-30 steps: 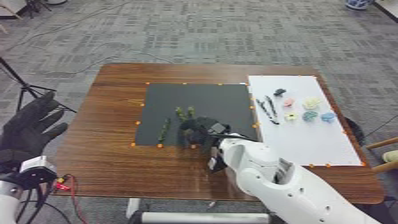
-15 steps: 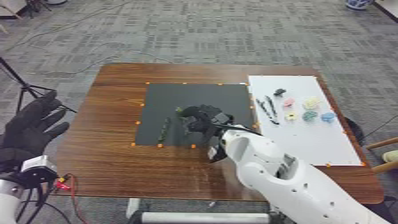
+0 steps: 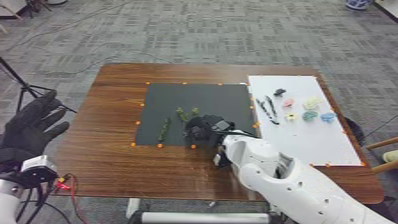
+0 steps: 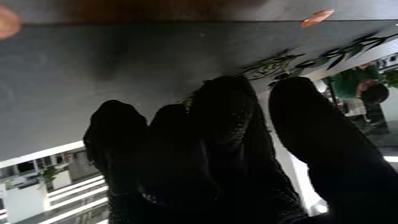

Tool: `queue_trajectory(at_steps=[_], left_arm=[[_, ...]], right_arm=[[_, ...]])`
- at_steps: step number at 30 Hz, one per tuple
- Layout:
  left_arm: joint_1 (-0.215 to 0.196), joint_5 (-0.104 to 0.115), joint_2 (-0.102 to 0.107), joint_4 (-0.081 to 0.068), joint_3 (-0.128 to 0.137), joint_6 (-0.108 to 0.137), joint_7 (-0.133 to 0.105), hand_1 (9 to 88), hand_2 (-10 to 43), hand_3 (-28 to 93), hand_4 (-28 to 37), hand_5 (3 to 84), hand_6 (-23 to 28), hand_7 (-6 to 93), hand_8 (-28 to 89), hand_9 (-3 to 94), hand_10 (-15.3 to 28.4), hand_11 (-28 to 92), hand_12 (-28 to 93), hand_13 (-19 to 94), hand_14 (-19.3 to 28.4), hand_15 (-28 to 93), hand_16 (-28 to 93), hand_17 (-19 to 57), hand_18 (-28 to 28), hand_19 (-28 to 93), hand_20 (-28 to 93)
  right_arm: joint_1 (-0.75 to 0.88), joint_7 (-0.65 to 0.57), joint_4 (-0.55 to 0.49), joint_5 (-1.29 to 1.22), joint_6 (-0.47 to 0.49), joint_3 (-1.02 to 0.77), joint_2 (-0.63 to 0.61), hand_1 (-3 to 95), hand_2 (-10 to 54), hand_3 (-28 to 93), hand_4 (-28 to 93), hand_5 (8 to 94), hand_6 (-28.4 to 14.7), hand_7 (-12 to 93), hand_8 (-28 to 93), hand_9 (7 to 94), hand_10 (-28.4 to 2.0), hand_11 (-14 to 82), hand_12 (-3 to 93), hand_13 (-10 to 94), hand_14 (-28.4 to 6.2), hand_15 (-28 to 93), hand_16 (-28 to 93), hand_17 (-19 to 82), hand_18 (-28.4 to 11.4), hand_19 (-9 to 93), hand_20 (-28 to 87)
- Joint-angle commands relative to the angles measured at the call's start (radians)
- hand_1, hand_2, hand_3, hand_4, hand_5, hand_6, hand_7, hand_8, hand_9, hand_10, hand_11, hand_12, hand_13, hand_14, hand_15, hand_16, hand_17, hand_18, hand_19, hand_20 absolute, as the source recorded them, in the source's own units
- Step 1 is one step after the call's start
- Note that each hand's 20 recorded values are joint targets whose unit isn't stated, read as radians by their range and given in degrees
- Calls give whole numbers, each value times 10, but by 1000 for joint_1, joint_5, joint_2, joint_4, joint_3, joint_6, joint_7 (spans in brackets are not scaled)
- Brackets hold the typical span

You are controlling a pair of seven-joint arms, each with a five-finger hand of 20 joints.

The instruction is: Arrange flowers

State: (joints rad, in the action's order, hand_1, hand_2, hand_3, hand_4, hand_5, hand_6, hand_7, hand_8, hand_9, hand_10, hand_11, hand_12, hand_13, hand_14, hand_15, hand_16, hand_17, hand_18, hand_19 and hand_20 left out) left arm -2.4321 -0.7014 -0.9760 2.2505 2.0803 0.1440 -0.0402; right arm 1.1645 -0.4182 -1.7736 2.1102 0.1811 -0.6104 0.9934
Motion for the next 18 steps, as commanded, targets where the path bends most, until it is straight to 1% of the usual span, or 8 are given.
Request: queue_trajectory(at_steps=[1, 7, 8, 9, 11, 12, 15, 18], left_arm=[[-8, -5, -10, 7, 4, 3, -4, 233, -48, 672, -283, 187, 14, 208, -100, 132, 82, 176, 201, 37, 110, 397, -42, -128, 179, 367, 121], [-13, -3, -11, 12, 6, 6, -7, 233, -47, 670, -283, 187, 14, 208, -100, 132, 81, 176, 200, 38, 110, 396, -42, -127, 178, 366, 120], [-15, -2, -12, 12, 6, 6, -11, 233, -47, 670, -283, 187, 14, 208, -100, 132, 81, 176, 200, 37, 110, 396, -42, -128, 178, 366, 120], [-15, -2, -12, 12, 6, 7, -11, 233, -47, 670, -283, 187, 14, 208, -100, 132, 81, 175, 200, 37, 110, 396, -42, -128, 179, 366, 120], [-17, -4, -15, 14, 8, 6, -11, 233, -47, 671, -283, 188, 14, 208, -100, 132, 81, 176, 200, 37, 110, 397, -42, -128, 179, 367, 120], [-16, -4, -15, 14, 8, 6, -9, 233, -47, 671, -283, 188, 14, 207, -100, 132, 81, 176, 200, 37, 110, 398, -42, -128, 179, 367, 121], [-17, -3, -16, 17, 5, 10, -12, 232, -47, 672, -283, 188, 14, 207, -100, 132, 81, 177, 201, 37, 110, 398, -43, -128, 179, 367, 120], [-13, -5, -16, 15, 3, 7, -12, 232, -45, 670, -283, 187, 13, 207, -99, 132, 82, 177, 200, 37, 109, 396, -43, -128, 179, 367, 120]], right_arm=[[-30, 69, -16, 8, -15, 75, -106, 190, 156, 906, -94, 420, -4, 130, -114, 824, -112, 612, 353, 823, -80, 817, 370, 521, -237, 932, 731], [-102, 179, 10, 33, -37, 156, -198, 188, 156, 908, -96, 426, 0, 137, -116, 824, -112, 614, 351, 822, -79, 818, 368, 519, -239, 932, 732], [-127, 223, 21, 35, -54, 181, -217, 188, 156, 908, -97, 426, 0, 138, -117, 824, -112, 615, 351, 821, -81, 819, 369, 519, -239, 932, 733], [-156, 212, 21, 33, -68, 219, -232, 187, 156, 909, -97, 426, 1, 139, -118, 823, -112, 615, 351, 820, -82, 820, 370, 516, -239, 932, 734], [-198, 290, 44, 40, -103, 261, -258, 186, 156, 912, -98, 426, 3, 141, -119, 819, -113, 617, 352, 817, -83, 821, 371, 512, -240, 932, 734], [-226, 277, 47, 38, -123, 297, -266, 185, 156, 914, -99, 426, 3, 142, -119, 819, -113, 618, 352, 816, -84, 821, 371, 511, -240, 932, 733], [-288, 318, 74, 40, -183, 365, -283, 185, 156, 917, -104, 427, 6, 145, -121, 817, -114, 618, 351, 814, -85, 822, 371, 506, -240, 932, 732], [-333, 343, 89, 46, -198, 404, -295, 185, 156, 919, -109, 426, 7, 147, -123, 815, -115, 619, 351, 811, -87, 822, 370, 501, -241, 932, 730]])
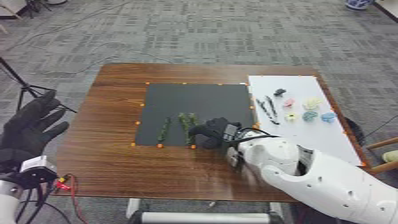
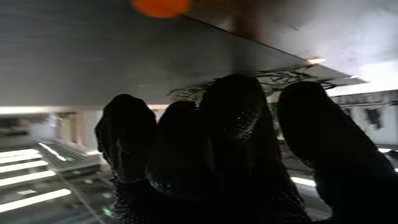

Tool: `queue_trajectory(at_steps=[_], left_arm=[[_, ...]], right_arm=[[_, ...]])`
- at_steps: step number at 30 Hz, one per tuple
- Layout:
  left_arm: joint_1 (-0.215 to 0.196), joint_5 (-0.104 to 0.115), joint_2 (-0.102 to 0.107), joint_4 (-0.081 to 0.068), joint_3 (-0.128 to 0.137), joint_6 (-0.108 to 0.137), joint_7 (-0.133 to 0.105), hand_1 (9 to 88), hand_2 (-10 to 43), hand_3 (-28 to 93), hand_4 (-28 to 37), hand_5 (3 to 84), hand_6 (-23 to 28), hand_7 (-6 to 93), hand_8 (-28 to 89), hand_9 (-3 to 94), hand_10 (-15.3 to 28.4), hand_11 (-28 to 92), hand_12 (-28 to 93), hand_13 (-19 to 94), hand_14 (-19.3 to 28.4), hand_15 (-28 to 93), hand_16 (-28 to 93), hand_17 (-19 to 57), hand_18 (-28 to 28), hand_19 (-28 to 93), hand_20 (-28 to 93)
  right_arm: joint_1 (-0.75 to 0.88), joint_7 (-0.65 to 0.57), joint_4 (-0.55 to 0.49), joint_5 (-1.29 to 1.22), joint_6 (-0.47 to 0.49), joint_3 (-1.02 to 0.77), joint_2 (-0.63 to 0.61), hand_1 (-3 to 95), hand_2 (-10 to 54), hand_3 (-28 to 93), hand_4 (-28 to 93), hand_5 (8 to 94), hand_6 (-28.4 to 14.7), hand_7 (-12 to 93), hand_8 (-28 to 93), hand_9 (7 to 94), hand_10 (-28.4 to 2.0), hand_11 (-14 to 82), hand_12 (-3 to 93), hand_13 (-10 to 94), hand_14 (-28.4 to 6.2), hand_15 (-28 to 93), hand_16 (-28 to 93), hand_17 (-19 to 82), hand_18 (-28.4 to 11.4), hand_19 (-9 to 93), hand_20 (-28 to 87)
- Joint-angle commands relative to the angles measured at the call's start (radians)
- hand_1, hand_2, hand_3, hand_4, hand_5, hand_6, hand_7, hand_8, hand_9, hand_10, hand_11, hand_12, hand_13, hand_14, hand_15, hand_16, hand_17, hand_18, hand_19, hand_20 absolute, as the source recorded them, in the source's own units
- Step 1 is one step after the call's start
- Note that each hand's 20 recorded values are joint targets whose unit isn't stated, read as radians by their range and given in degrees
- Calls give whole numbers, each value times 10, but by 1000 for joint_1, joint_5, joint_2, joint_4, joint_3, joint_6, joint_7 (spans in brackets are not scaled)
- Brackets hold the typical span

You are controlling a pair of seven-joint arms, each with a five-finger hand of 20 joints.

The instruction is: Arrange flowers

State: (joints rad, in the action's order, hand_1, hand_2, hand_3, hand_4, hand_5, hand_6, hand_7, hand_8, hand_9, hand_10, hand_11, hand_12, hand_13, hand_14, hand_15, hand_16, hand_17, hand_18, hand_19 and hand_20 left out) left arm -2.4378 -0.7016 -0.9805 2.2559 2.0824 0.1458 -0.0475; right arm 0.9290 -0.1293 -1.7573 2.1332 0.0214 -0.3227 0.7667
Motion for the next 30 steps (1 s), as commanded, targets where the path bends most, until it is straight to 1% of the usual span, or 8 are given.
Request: queue_trajectory(at_steps=[1, 6, 7, 8, 10, 21, 29, 30], left_arm=[[-5, -5, -11, 9, 1, 5, -4, 233, -45, 669, -283, 187, 14, 207, -99, 132, 82, 177, 200, 37, 110, 396, -44, -128, 179, 367, 120], [-5, -7, -13, 10, 1, 6, -4, 232, -47, 672, -283, 188, 14, 207, -99, 132, 82, 176, 199, 37, 110, 397, -43, -127, 178, 366, 119], [-9, -8, -16, 12, 4, 5, -2, 232, -47, 672, -283, 188, 14, 206, -99, 132, 82, 176, 200, 37, 110, 397, -43, -128, 178, 366, 119], [-6, -8, -16, 12, 1, 6, -2, 232, -46, 671, -283, 187, 14, 207, -99, 132, 81, 177, 200, 36, 110, 398, -43, -128, 178, 366, 119], [-5, -8, -18, 11, 1, 5, 0, 232, -47, 671, -283, 187, 13, 208, -99, 132, 81, 176, 200, 37, 110, 398, -43, -128, 178, 366, 119], [-6, -6, -14, 12, 0, 7, 0, 232, -46, 671, -283, 189, 14, 207, -99, 132, 82, 176, 199, 37, 111, 399, -43, -128, 178, 366, 120], [-9, -6, -13, 13, 0, 7, -2, 233, -46, 670, -283, 188, 14, 206, -99, 132, 82, 177, 200, 37, 111, 398, -44, -127, 178, 366, 120], [-7, -5, -12, 13, -2, 8, -2, 233, -45, 670, -283, 188, 14, 206, -99, 132, 82, 177, 200, 37, 111, 398, -44, -127, 178, 366, 120]], right_arm=[[-111, 71, 77, 22, -42, 125, -72, 185, 156, 919, -110, 425, 8, 148, -123, 813, -115, 619, 351, 809, -88, 823, 371, 499, -242, 932, 730], [-116, 77, 72, 20, -78, 129, -72, 183, 156, 921, -116, 424, 11, 151, -126, 807, -118, 619, 349, 803, -90, 822, 369, 489, -243, 932, 723], [-101, 80, 67, 22, -68, 109, -68, 183, 156, 921, -116, 424, 11, 151, -126, 807, -118, 619, 348, 803, -90, 823, 369, 489, -243, 932, 722], [-102, 77, 65, 21, -84, 112, -66, 183, 156, 921, -117, 424, 11, 152, -126, 807, -117, 620, 348, 802, -90, 823, 368, 489, -242, 932, 722], [-88, 76, 60, 37, -76, 92, -59, 183, 156, 922, -118, 424, 13, 153, -127, 806, -116, 620, 346, 802, -90, 823, 368, 489, -242, 932, 722], [-61, 100, 26, 24, -87, 68, -55, 179, 156, 921, -120, 426, 16, 156, -129, 805, -116, 621, 346, 802, -89, 824, 365, 489, -243, 932, 721], [-67, 76, 21, 13, -173, 86, -52, 182, 145, 910, -130, 415, 14, 148, -125, 803, -118, 620, 347, 799, -89, 823, 367, 485, -244, 932, 720], [-76, 65, 20, 2, -202, 101, -54, 182, 141, 906, -133, 413, 16, 147, -125, 802, -119, 620, 347, 798, -90, 823, 368, 485, -245, 932, 720]])
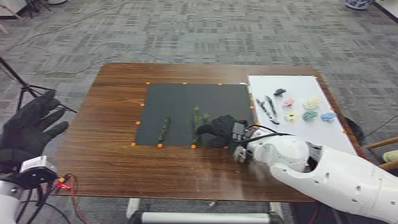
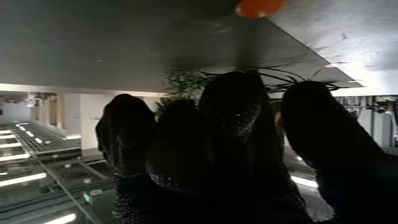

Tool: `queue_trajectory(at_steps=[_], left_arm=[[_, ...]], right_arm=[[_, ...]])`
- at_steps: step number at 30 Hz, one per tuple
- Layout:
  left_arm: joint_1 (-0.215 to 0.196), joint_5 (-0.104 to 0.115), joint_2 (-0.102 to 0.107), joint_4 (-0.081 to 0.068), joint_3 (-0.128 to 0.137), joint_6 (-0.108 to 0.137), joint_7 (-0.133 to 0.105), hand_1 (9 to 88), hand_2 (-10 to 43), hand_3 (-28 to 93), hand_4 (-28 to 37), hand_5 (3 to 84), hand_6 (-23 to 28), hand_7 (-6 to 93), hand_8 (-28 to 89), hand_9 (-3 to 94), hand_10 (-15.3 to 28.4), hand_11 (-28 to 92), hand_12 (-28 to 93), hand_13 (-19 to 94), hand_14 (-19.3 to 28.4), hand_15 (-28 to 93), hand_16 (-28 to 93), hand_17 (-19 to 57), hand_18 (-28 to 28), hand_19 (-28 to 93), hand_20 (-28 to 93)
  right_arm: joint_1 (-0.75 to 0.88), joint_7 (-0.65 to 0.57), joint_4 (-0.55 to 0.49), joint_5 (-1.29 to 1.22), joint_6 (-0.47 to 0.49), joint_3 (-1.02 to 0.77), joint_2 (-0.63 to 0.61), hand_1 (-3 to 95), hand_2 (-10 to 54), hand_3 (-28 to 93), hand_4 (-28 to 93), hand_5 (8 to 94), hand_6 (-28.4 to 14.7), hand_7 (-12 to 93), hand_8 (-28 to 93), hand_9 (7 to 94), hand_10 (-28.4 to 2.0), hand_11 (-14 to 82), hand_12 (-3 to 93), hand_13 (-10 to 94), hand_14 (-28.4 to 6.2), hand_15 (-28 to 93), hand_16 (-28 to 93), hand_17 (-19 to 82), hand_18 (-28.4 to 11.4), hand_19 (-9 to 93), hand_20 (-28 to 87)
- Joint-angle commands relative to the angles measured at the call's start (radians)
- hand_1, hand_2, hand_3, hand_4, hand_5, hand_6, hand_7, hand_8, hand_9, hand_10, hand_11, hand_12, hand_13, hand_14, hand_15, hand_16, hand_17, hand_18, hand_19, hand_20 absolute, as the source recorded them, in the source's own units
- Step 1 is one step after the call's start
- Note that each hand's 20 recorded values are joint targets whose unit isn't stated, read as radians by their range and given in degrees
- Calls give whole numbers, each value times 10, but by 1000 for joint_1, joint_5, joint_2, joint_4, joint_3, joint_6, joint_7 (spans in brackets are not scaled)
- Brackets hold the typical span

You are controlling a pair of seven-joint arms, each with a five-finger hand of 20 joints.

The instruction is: Arrange flowers

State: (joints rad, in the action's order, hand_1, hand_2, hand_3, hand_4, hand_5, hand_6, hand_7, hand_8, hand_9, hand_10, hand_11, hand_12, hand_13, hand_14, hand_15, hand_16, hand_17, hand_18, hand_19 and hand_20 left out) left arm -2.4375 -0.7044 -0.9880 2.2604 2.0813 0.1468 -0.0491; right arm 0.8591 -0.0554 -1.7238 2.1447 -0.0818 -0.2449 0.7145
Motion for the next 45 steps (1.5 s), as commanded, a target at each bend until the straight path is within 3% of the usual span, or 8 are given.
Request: queue_trajectory(at_steps=[1, 12, 15, 20, 22, 29, 45], left_arm=[[-6, -2, -6, 7, 0, 5, 1, 233, -46, 671, -283, 188, 14, 206, -99, 132, 82, 177, 200, 37, 111, 398, -44, -127, 178, 366, 120], [-11, -4, -10, 10, 3, 2, 4, 232, -45, 669, -283, 188, 14, 206, -99, 132, 83, 177, 200, 37, 111, 399, -44, -128, 178, 366, 119], [-13, -4, -11, 11, 3, 0, 2, 232, -45, 669, -283, 188, 14, 206, -99, 132, 82, 175, 199, 37, 111, 399, -45, -128, 178, 366, 119], [-10, -1, -6, 8, 2, -1, 1, 232, -44, 669, -283, 188, 14, 206, -99, 132, 82, 176, 200, 37, 111, 399, -45, -128, 178, 366, 119], [-6, -3, -4, 7, 1, -5, 5, 232, -44, 669, -283, 188, 14, 206, -99, 132, 82, 176, 200, 36, 111, 399, -45, -128, 178, 366, 119], [-15, -4, -7, 10, 14, -1, 5, 232, -44, 671, -283, 189, 14, 206, -98, 132, 82, 176, 199, 37, 111, 398, -44, -128, 178, 366, 119], [-18, -5, -16, 15, 6, 7, 0, 231, -42, 669, -283, 188, 14, 207, -99, 132, 82, 177, 199, 37, 110, 399, -44, -128, 178, 366, 119]], right_arm=[[-10, -18, -14, -14, -115, 26, -3, 183, 136, 900, -138, 410, 18, 147, -125, 801, -119, 619, 348, 798, -90, 823, 368, 485, -245, 932, 720], [39, -28, -31, -56, -197, -57, -6, 179, 120, 883, -153, 395, 18, 142, -123, 792, -124, 613, 347, 789, -91, 821, 372, 477, -246, 932, 718], [50, -81, -55, -41, -240, -56, -24, 177, 119, 875, -158, 401, 15, 144, -122, 792, -124, 612, 346, 788, -91, 821, 371, 476, -245, 932, 716], [139, -192, -99, -3, -140, -164, -59, 182, 131, 910, -134, 448, 15, 147, -121, 790, -124, 611, 343, 786, -92, 820, 369, 471, -244, 932, 711], [207, -206, -126, -15, -79, -250, -84, 187, 148, 930, -50, 455, 16, 147, -122, 790, -124, 610, 343, 785, -92, 820, 367, 470, -245, 932, 707], [369, 10, -152, -72, -83, -427, -164, 204, 140, 932, 48, 520, 26, 155, -125, 797, -118, 561, 428, 772, -99, 818, 370, 453, -247, 932, 702], [310, 115, -180, -76, -42, -323, -162, 192, 156, 932, 28, 520, 30, 162, -130, 789, -122, 568, 418, 764, -103, 821, 364, 438, -249, 932, 693]])
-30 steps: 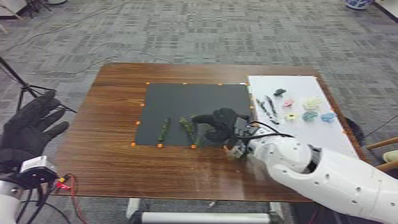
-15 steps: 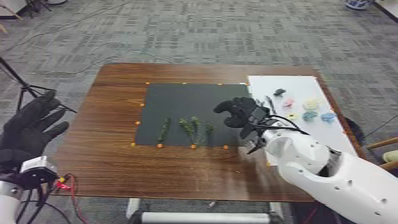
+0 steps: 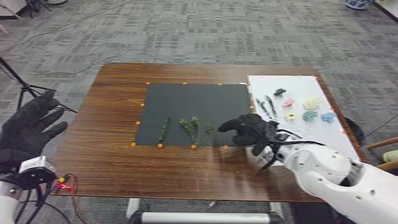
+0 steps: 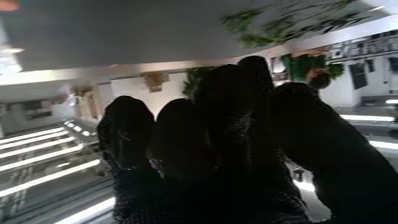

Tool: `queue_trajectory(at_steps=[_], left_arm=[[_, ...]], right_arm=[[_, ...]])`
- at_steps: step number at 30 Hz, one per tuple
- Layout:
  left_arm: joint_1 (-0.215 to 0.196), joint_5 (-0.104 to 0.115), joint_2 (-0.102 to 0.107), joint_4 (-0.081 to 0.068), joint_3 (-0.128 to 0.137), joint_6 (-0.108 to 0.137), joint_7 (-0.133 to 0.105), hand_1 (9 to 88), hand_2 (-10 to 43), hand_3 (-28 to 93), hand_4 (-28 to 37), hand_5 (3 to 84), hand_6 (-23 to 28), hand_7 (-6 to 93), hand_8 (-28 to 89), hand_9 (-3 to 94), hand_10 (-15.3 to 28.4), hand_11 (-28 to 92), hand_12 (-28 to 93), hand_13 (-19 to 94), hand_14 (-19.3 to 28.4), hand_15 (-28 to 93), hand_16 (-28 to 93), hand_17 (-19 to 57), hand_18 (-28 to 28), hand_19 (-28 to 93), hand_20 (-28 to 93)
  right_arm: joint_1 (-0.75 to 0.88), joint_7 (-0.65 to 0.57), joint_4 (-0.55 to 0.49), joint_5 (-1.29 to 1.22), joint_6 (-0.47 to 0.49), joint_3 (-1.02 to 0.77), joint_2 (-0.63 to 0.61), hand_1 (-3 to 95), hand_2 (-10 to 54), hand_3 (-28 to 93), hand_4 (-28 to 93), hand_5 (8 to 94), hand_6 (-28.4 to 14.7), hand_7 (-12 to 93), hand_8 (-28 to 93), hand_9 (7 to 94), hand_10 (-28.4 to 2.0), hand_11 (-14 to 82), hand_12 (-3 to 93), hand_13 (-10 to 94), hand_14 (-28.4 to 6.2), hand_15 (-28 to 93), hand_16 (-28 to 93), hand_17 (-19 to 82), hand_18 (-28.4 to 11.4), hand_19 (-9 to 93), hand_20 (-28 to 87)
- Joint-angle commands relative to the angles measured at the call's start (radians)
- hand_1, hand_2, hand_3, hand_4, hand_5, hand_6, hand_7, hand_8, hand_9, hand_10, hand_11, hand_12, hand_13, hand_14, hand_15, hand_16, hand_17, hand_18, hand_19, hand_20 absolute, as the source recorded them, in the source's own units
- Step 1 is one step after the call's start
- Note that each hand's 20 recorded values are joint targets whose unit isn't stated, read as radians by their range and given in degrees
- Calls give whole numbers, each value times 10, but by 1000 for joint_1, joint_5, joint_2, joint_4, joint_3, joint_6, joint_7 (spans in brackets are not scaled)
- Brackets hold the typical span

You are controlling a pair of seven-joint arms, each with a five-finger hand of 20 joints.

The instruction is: Arrange flowers

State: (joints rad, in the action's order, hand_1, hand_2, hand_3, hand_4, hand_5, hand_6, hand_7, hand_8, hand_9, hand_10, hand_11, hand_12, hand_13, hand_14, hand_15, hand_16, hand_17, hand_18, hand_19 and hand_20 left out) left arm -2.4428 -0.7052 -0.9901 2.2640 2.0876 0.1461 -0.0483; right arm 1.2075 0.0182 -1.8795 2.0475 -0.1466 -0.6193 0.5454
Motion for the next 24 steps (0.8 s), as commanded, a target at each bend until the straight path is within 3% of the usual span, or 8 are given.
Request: queue_trajectory(at_steps=[1, 24], left_arm=[[-14, -5, -15, 12, 1, 7, -1, 231, -42, 670, -283, 188, 14, 207, -99, 132, 82, 177, 199, 36, 111, 399, -44, -128, 178, 366, 119], [3, -7, -14, 6, -3, 5, 2, 231, -42, 669, -283, 188, 13, 206, -99, 132, 82, 176, 199, 38, 110, 396, -44, -128, 178, 366, 119]], right_arm=[[-32, 47, -27, 24, 31, 45, 7, 192, 156, 932, 28, 520, 30, 162, -130, 789, -122, 568, 417, 764, -104, 821, 364, 438, -249, 932, 692], [-76, 17, 33, 76, 131, 84, 98, 182, 165, 932, 13, 515, 29, 160, -129, 783, -125, 586, 390, 763, -104, 822, 360, 437, -249, 932, 689]])
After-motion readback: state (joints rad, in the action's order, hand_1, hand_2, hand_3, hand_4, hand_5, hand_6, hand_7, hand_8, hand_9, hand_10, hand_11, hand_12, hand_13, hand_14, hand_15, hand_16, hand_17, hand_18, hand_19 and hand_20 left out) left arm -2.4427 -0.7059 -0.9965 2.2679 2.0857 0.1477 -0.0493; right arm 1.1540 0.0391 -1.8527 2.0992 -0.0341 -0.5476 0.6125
